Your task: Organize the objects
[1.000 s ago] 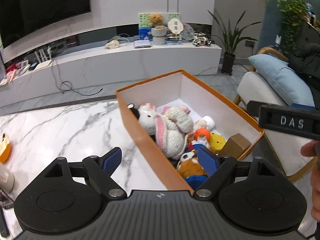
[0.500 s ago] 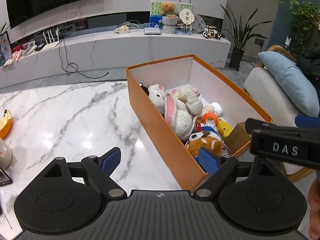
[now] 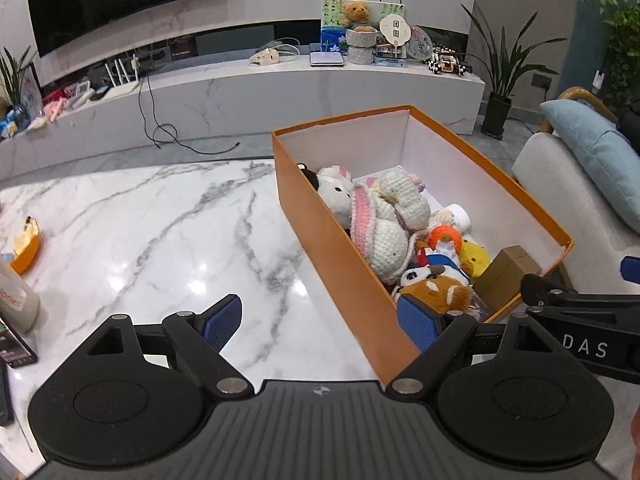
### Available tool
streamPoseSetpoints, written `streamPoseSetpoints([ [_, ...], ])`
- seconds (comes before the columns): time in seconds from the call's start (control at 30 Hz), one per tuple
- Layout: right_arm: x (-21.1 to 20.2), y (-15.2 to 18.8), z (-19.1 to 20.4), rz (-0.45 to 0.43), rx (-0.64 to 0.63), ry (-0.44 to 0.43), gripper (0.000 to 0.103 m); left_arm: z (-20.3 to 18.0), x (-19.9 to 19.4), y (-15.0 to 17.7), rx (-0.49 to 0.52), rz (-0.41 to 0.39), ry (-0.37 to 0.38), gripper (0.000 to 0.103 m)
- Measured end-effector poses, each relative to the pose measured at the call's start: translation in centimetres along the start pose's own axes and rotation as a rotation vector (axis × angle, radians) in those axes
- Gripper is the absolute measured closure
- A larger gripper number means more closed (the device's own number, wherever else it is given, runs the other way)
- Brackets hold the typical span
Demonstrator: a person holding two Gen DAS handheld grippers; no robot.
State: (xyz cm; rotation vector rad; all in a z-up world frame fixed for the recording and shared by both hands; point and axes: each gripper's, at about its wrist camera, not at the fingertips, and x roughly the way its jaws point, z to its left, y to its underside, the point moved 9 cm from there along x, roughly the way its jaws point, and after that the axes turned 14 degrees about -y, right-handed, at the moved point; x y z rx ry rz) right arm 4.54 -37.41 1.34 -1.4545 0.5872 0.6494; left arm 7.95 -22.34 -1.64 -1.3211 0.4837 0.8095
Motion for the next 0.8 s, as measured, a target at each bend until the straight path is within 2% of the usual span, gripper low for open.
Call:
streamPoseSetpoints([
  [0.8, -0.03, -0.13, -0.03, 0.003, -0.002, -0.003, 0.001, -0.12, 0.21, 0.01, 0.018, 0.000, 0.000, 0.003],
])
